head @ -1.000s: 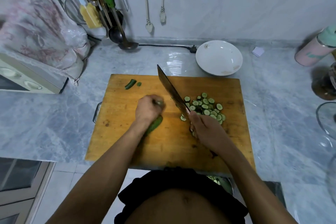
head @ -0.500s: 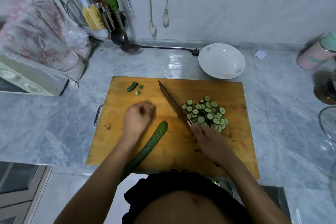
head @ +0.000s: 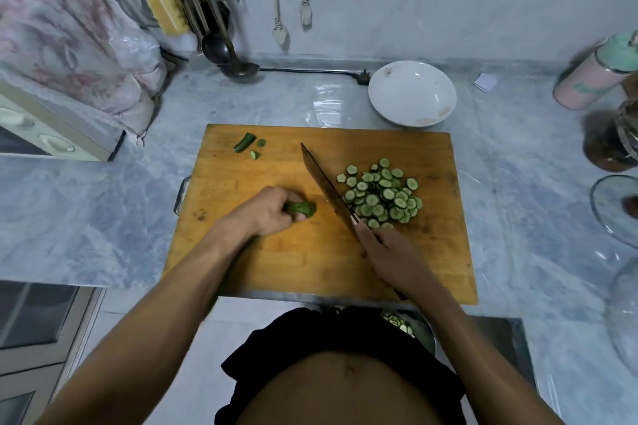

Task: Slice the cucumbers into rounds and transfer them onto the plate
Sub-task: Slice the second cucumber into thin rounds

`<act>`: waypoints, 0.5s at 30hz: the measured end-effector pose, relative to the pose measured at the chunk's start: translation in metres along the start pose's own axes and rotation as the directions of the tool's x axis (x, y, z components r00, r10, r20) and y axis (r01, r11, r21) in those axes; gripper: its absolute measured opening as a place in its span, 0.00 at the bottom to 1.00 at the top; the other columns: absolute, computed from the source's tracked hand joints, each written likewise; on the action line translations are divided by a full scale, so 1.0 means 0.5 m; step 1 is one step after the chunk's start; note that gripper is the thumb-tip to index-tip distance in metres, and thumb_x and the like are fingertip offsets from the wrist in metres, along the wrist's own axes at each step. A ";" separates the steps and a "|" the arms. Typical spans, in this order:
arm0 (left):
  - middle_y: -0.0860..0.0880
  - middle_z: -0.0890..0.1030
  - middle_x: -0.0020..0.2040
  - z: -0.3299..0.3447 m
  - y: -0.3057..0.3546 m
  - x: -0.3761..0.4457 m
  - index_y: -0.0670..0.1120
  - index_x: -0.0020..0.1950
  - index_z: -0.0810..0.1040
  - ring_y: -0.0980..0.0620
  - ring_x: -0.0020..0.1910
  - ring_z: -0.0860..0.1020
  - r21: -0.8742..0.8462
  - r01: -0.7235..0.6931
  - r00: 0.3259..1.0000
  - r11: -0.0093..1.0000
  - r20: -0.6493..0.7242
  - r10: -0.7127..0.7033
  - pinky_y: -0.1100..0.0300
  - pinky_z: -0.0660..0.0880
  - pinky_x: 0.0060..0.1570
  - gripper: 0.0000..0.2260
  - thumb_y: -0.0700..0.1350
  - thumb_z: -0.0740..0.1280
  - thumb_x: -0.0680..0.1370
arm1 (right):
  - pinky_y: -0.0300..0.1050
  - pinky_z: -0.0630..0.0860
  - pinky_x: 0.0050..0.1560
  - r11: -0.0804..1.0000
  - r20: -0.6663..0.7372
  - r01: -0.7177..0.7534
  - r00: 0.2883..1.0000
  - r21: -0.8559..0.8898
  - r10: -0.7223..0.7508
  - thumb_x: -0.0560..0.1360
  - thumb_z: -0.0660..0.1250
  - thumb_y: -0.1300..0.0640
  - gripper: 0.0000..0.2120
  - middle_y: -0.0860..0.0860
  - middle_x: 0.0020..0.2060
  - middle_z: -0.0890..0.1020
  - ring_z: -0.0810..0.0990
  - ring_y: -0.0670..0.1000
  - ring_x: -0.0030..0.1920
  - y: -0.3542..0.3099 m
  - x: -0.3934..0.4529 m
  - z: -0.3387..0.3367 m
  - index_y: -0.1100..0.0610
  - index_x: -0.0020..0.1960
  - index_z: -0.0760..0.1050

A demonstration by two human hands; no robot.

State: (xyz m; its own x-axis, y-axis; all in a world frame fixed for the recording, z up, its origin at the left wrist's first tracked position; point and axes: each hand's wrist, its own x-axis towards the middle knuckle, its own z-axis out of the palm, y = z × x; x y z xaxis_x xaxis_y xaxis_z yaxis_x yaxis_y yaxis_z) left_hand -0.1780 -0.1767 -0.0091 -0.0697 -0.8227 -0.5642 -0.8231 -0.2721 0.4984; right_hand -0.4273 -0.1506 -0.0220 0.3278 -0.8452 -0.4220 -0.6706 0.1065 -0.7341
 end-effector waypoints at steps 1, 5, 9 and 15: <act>0.49 0.82 0.47 -0.009 0.003 0.010 0.49 0.62 0.80 0.52 0.47 0.78 0.011 0.006 0.999 1.000 0.049 -0.006 0.65 0.71 0.46 0.12 0.46 0.69 0.79 | 0.43 0.67 0.32 1.000 0.005 -0.007 1.000 0.023 0.007 0.81 0.52 0.37 0.26 0.54 0.31 0.76 0.74 0.49 0.29 0.002 -0.002 0.003 0.56 0.36 0.71; 0.51 0.81 0.45 -0.006 -0.006 0.049 0.49 0.61 0.81 0.52 0.48 0.78 0.046 -0.041 0.992 0.998 0.123 0.035 0.61 0.73 0.48 0.11 0.44 0.67 0.80 | 0.45 0.69 0.35 0.996 0.007 -0.029 1.000 0.087 0.028 0.81 0.53 0.37 0.26 0.54 0.31 0.75 0.74 0.52 0.31 0.008 -0.009 0.005 0.56 0.38 0.73; 0.46 0.75 0.58 0.023 -0.044 0.055 0.48 0.63 0.80 0.47 0.61 0.70 0.167 -0.189 0.969 0.968 -0.127 0.212 0.53 0.67 0.65 0.13 0.42 0.64 0.80 | 0.47 0.70 0.37 0.992 0.003 -0.050 0.999 0.115 0.050 0.81 0.53 0.37 0.26 0.54 0.30 0.74 0.73 0.51 0.31 0.017 -0.013 0.006 0.56 0.38 0.74; 0.47 0.78 0.61 0.096 -0.049 0.012 0.50 0.65 0.78 0.45 0.62 0.73 0.213 -0.192 0.898 0.958 -0.356 0.259 0.49 0.69 0.65 0.20 0.54 0.63 0.76 | 0.42 0.70 0.31 0.974 0.027 -0.065 0.998 0.219 0.060 0.82 0.53 0.40 0.26 0.46 0.23 0.73 0.72 0.42 0.24 0.020 -0.044 -0.019 0.57 0.36 0.71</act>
State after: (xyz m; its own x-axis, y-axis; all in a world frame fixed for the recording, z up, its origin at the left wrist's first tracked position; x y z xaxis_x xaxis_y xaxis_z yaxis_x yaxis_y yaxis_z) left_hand -0.1854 -0.1512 -0.0563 -0.0751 -0.9869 -0.1427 -0.8953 0.0038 0.4454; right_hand -0.4473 -0.1359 -0.0149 0.3047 -0.8228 -0.4797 -0.5283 0.2730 -0.8039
